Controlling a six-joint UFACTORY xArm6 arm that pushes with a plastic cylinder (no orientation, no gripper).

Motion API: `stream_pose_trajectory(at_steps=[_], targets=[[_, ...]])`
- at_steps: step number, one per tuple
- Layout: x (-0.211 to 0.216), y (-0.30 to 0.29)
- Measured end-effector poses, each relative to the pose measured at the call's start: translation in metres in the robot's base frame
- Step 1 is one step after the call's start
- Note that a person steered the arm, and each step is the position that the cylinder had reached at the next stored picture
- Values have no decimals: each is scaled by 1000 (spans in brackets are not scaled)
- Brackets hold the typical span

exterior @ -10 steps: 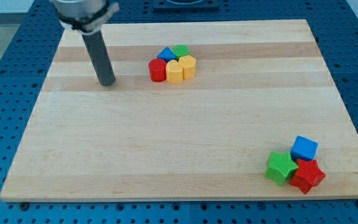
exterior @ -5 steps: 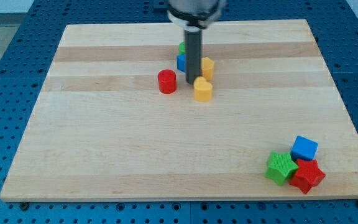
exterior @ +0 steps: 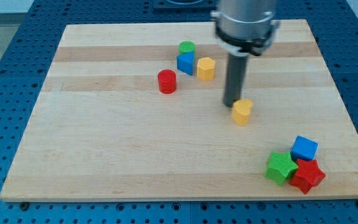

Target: Place yellow heart above blue cube

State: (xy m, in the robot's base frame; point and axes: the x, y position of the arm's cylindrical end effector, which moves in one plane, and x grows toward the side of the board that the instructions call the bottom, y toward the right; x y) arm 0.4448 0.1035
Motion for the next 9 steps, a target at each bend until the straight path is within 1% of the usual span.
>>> stream_pose_trajectory(at_steps=[1,2,3,4,5,6,7,8,9], targets=[[15,45],[23,48],[0,18],[5,-10],[29,16],[42,72],[44,102],[44,95],[44,60]])
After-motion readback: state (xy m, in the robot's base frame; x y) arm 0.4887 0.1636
